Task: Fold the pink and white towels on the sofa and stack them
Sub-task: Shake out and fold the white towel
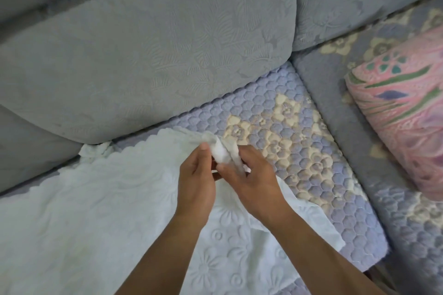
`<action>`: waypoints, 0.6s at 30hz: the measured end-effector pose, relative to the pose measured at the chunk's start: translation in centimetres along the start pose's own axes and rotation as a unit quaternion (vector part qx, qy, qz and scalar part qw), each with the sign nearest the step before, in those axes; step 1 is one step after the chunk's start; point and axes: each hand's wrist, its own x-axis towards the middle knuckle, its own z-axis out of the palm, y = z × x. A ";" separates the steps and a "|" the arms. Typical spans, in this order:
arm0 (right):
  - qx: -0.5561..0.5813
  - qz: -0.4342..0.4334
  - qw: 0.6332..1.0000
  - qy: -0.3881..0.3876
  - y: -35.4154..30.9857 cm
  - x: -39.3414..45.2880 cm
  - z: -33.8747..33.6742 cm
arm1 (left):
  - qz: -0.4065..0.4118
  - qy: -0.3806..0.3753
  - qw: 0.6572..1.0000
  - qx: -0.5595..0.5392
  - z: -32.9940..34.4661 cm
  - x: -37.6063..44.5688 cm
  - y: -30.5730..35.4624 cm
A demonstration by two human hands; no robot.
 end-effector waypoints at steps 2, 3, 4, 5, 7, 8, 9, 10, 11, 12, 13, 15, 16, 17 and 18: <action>-0.024 -0.011 0.999 0.025 0.3 0.0 0.4 | 0.011 -0.002 0.999 0.032 -0.4 0.0 -0.1; -0.022 -0.009 0.999 0.040 0.4 0.0 0.7 | 0.016 -0.005 0.999 0.043 -0.6 0.0 -0.2; -0.019 -0.003 0.998 0.054 0.4 0.0 0.9 | 0.020 -0.007 0.998 0.050 -0.7 -0.1 -0.4; -0.015 0.003 0.998 0.065 0.3 0.0 1.1 | 0.025 -0.005 0.998 0.055 -0.9 -0.2 -0.5; -0.012 -0.001 0.996 0.086 0.1 -0.5 1.6 | 0.037 0.005 0.998 0.056 -1.1 -0.6 -0.5; -0.020 -0.015 0.995 0.098 0.2 -0.7 1.9 | 0.039 0.009 0.998 0.052 -1.1 -0.8 -0.5; -0.032 -0.035 0.993 0.107 0.4 -0.9 2.3 | 0.038 0.012 0.998 0.041 -1.0 -1.0 -0.4; -0.045 -0.053 0.992 0.106 0.7 -1.1 2.6 | 0.033 0.012 0.999 0.027 -0.9 -1.2 -0.3; -0.058 -0.069 0.991 0.096 1.1 -1.3 2.9 | 0.031 0.014 0.999 0.027 -0.8 -1.4 -0.2; -0.075 -0.085 0.989 0.091 1.4 -1.4 3.1 | 0.037 0.021 0.998 0.045 -0.8 -1.4 -0.3; -0.081 -0.091 0.988 0.091 1.7 -1.5 3.2 | 0.041 0.026 0.996 0.069 -0.9 -1.4 -0.3; -0.062 -0.070 0.989 0.115 1.5 -1.4 3.2 | 0.034 0.030 0.996 0.077 -1.1 -1.2 -0.4; -0.048 -0.058 0.988 0.132 1.2 -1.5 3.1 | 0.025 0.030 0.997 0.070 -1.3 -1.0 -0.4; -0.043 -0.054 0.987 0.148 1.2 -1.5 3.0 | 0.015 0.030 0.997 0.066 -1.5 -0.9 -0.4; -0.052 -0.064 0.985 0.154 1.3 -1.5 3.0 | 0.006 0.030 0.997 0.070 -1.6 -0.8 -0.4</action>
